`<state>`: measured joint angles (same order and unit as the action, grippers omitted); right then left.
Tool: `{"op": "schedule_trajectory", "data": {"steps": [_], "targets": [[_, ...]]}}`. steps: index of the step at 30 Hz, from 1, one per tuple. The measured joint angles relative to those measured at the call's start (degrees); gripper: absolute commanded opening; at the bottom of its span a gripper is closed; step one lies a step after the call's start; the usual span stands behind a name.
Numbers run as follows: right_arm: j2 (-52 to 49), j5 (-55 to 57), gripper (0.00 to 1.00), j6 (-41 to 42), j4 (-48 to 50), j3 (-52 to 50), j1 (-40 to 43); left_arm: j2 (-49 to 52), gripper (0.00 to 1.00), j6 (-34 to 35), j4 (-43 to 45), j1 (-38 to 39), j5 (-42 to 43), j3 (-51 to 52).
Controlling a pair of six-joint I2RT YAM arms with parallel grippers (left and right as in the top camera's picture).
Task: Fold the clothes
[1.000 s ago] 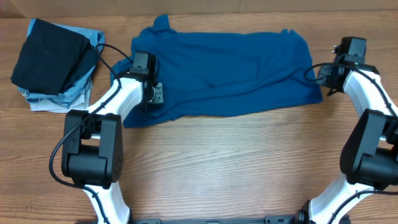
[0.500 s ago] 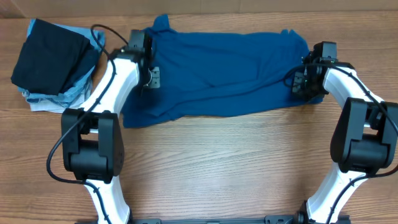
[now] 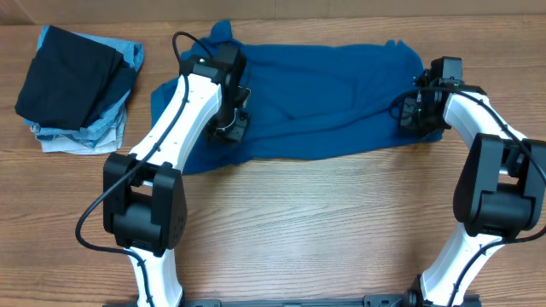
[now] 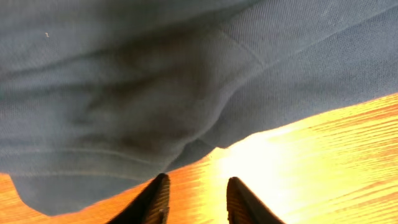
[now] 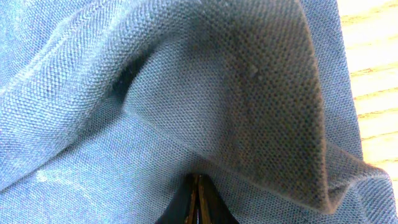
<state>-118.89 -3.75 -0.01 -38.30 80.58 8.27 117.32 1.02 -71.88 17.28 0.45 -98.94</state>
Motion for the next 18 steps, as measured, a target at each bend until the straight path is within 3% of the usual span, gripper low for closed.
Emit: {"op": "schedule_trajectory", "data": {"steps": [8,10,14,16,18], "targets": [[-0.11,-0.55,0.04,-0.02,0.31,0.00,0.00,0.04,0.38,-7.72,13.46,1.20,-0.09,8.85],[-0.13,-0.55,0.04,0.00,0.37,0.00,-0.02,0.11,0.43,-8.79,15.80,2.67,-0.76,10.73],[-0.13,-0.57,0.04,-0.04,0.55,0.00,0.00,0.11,0.43,-9.18,18.62,4.68,-5.33,11.72],[-0.15,-0.61,0.04,-0.02,0.59,0.00,0.00,0.11,0.34,-9.16,20.04,4.90,-8.66,12.48],[-0.17,-0.72,0.04,-0.04,0.61,0.00,0.00,0.11,0.04,-9.40,20.98,4.87,-11.32,12.57]]}}
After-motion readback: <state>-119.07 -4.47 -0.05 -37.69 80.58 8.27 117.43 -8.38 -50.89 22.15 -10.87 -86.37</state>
